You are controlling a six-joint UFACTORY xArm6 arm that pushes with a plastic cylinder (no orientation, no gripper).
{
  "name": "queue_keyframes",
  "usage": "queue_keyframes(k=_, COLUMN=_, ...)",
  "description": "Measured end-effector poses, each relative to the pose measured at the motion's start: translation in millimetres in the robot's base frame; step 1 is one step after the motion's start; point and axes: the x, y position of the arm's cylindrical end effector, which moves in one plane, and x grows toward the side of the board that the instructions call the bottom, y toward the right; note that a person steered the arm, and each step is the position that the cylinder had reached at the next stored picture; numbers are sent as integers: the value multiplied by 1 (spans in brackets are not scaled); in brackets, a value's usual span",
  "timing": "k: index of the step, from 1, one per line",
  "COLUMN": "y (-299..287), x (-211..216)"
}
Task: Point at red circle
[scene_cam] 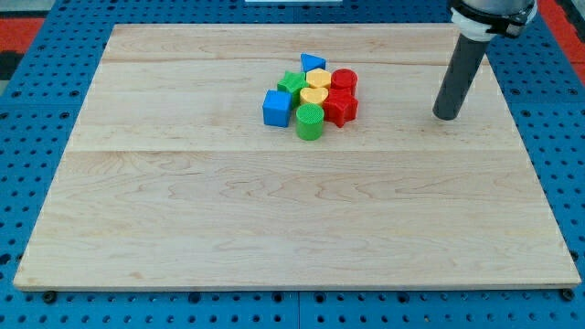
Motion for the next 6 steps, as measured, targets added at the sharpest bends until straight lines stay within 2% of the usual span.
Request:
queue_keyframes(k=3, y=-2, x=-31)
queue_keyframes(k=6, y=-171, x=-59)
